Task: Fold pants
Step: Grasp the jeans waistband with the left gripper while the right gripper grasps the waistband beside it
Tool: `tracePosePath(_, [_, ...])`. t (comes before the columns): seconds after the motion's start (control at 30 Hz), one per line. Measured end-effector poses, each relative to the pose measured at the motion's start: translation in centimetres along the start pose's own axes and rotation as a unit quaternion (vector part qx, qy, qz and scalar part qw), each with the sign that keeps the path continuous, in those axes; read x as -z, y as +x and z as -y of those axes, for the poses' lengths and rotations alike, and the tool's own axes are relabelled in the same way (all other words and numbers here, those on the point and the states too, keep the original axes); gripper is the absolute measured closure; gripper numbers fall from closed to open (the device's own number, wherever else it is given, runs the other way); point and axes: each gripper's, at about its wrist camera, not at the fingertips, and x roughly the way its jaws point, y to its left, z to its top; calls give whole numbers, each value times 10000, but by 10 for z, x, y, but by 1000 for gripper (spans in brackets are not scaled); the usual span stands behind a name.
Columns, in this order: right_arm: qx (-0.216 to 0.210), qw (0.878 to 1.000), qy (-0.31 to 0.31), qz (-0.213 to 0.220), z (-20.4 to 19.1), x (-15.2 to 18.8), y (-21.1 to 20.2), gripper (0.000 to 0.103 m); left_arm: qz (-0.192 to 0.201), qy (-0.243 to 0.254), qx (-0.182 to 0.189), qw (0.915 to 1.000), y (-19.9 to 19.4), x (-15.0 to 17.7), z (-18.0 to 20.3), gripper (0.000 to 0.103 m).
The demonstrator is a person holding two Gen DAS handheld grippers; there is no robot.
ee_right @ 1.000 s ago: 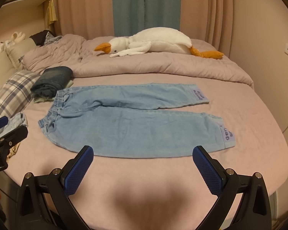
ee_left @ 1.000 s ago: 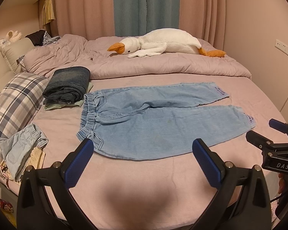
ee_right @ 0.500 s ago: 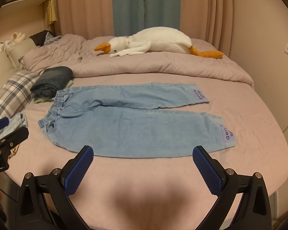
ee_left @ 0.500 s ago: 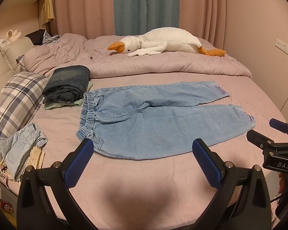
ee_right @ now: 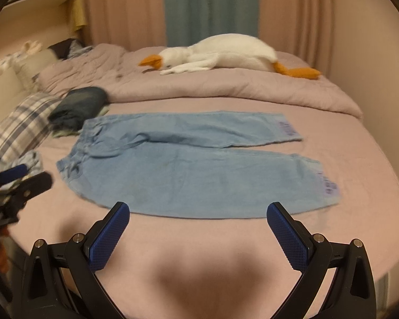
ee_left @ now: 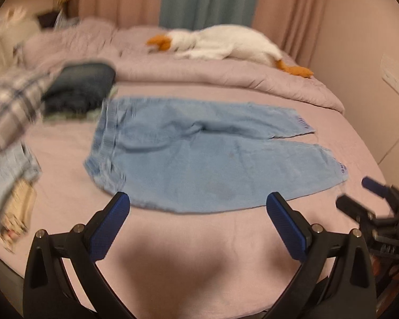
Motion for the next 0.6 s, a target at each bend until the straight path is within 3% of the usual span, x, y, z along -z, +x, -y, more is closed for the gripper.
tracePosePath(0.1, [-209,9985,-468,-213,-21,18,29,0,-139,-745,223,9969,26,18,-40,1])
tracePosePath(0.2, [-529,9943,-900,-224,-44,33,51,0,-325,-1619,381,9855,47,38,-80,1])
tracePosePath(0.3, [-778,9869,-1387,-257,-70,44,80,0,-630,-2033,284,9767,56,42,-108,1])
tracePosePath(0.4, [-811,9789,-1864,-231,-93,45,105,9,-459,-2157,65,9754,72,33,-126,4])
tracePosePath(0.47, [-828,9750,-2047,-244,-105,42,121,12,-273,-2198,45,9751,94,21,-135,12])
tracePosePath(0.53, [-881,9705,-2233,-207,-117,40,136,14,-268,-2313,126,9724,112,11,-143,40])
tracePosePath(0.57, [-866,9677,-2363,-169,-123,39,144,21,-319,-2400,204,9700,122,7,-148,47])
tracePosePath(0.6, [-849,9656,-2454,-157,-128,40,149,27,-412,-2482,191,9677,129,4,-150,65])
